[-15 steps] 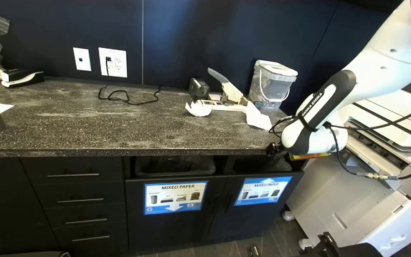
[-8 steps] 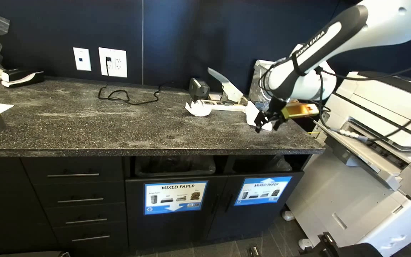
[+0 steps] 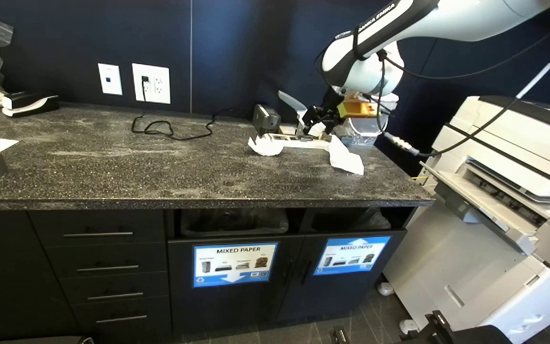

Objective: Pick up the papers from the counter and throw them in the bin

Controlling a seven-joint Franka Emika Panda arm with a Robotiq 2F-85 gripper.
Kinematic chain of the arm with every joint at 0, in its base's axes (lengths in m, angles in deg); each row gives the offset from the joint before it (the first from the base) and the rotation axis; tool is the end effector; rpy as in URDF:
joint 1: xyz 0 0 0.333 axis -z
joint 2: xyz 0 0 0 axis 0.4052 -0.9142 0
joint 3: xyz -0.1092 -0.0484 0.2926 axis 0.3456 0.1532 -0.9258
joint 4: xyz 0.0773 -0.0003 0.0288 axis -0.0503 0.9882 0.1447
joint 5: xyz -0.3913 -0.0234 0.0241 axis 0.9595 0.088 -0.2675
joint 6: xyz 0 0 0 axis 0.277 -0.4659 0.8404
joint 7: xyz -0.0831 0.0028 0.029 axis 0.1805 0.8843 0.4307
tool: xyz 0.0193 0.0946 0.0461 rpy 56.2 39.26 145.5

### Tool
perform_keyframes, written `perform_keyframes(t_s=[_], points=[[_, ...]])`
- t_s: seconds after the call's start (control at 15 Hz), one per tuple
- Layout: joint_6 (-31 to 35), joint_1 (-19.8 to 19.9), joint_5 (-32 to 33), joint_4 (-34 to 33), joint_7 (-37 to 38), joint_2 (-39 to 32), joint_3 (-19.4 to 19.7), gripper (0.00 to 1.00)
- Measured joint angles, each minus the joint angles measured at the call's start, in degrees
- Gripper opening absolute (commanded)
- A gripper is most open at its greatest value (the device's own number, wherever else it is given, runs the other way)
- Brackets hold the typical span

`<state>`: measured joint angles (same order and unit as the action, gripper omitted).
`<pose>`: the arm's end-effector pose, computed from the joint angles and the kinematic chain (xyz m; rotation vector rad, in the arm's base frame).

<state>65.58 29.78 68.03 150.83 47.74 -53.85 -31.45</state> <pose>0.7047 0.0227 0.3137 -3.0102 -0.4804 -0.5322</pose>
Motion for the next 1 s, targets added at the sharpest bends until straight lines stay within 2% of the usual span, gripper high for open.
perform_keyframes(t_s=[0.47, 1.0], points=[[-0.21, -0.77, -3.58, -17.57, -1.65, -14.80, -4.71, 1.00], [-0.92, -1.83, -3.93, -34.81, -5.86, -28.29, -8.44, 1.00]])
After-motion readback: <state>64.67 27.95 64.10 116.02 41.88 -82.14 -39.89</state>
